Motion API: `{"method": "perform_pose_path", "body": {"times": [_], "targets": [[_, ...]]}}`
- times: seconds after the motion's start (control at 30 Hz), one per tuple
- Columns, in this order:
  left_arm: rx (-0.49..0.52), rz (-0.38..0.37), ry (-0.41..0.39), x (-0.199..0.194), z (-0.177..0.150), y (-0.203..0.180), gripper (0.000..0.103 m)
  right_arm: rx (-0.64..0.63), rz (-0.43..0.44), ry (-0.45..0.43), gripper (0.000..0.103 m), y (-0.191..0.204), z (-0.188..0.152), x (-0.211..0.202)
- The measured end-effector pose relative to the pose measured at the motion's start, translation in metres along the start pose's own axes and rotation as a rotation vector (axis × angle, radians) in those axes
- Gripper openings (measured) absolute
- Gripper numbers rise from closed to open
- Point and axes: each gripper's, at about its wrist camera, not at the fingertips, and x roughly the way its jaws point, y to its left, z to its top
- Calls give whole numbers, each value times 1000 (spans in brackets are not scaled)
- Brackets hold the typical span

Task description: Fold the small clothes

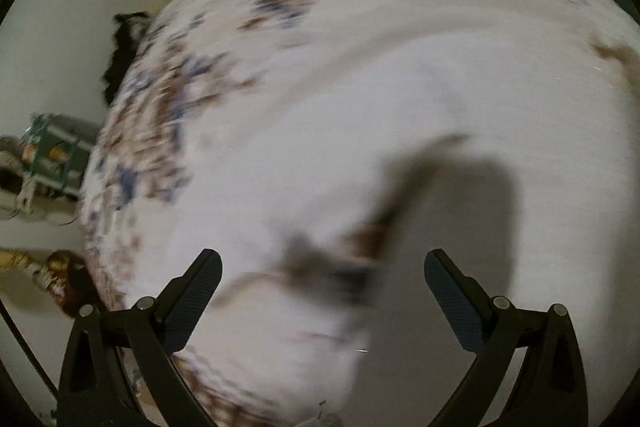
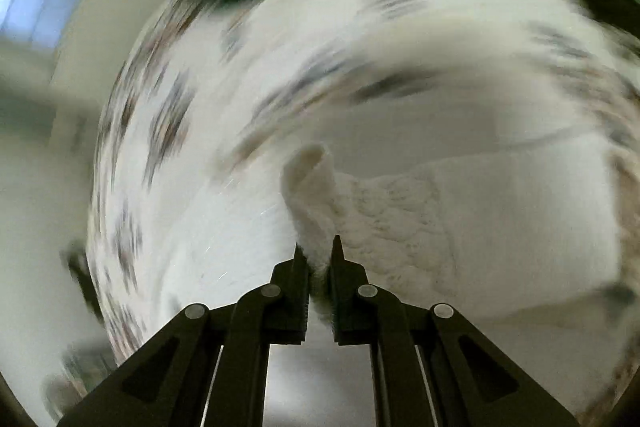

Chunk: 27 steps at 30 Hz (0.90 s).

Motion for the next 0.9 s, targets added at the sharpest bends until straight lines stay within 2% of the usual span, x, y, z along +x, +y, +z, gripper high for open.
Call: {"method": "perform_pose_path", "body": {"times": [0.07,0.2,0.3,0.43,0.5,0.57,0.63,0.8,0.9], "targets": [[-40,40,3,10,-4,41,103,-115,-2,94,8,70,-20,65],[-114,74,19,21,-16,96,103,-282,7,192,8,169,-81,134],[-170,87,40,32,-26,130,103,-329,5,248,8,206,-117,162],[-226,84,65,43,-34,158,103,-410,-85,248,8,223,-140,193],[-249,68,75,46,-39,172,103,-418,-95,260,9,219,-142,192],[-276,31,96,49,-45,185,103,-389,-58,289,27,212,-138,183],[-312,-21,113,49,-55,202,103,-309,-2,316,66,188,-132,156],[-438,-150,178,54,-93,250,103,-179,-50,260,70,124,-127,83],[-535,-278,236,75,-114,264,103,-103,-77,267,70,79,-133,51]]}}
